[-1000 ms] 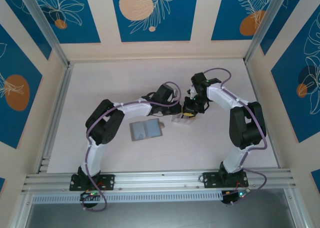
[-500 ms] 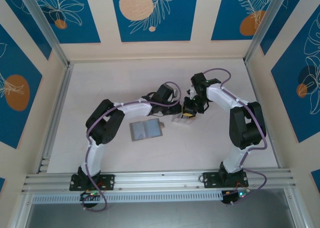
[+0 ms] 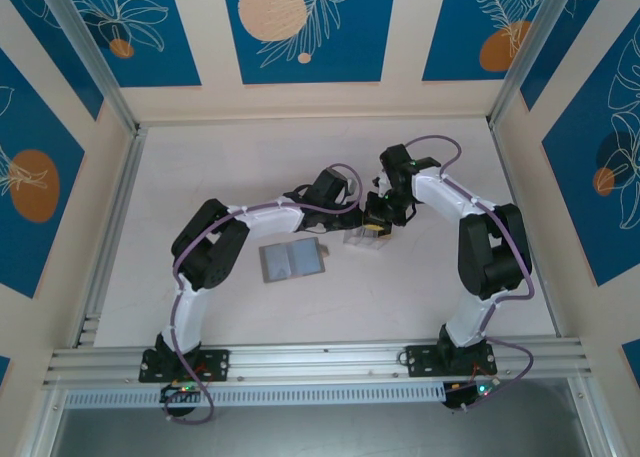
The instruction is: Put the credit cards into the card holder
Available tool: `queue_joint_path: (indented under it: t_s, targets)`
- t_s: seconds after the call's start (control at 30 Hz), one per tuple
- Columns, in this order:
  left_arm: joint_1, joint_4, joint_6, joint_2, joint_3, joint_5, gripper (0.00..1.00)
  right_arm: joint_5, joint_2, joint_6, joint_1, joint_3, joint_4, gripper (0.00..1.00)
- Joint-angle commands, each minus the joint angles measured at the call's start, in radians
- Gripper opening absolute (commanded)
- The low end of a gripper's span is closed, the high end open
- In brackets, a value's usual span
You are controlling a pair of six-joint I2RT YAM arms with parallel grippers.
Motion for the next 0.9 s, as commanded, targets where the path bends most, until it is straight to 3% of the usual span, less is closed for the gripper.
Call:
queue_joint_path:
  t_s: [0.0, 0.27, 0.4, 0.87]
  targets:
    - [-0.008, -0.044, 0.005, 0.051, -0.006, -0.032, 0.03, 0.006, 0.021, 0.019, 0.009, 0.032, 0.003, 0.11]
    - [-0.008, -0.041, 0.004, 0.051, -0.014, -0.032, 0.03, 0.019, 0.032, 0.029, 0.01, 0.035, 0.005, 0.09]
    - [-0.008, -0.042, 0.006, 0.049, -0.017, -0.039, 0.03, 0.03, 0.014, 0.031, 0.01, 0.035, 0.0, 0.0]
    - [0.011, -0.045, 0.008, 0.018, -0.013, -0.024, 0.03, 0.017, -0.103, 0.01, -0.035, -0.014, -0.042, 0.0]
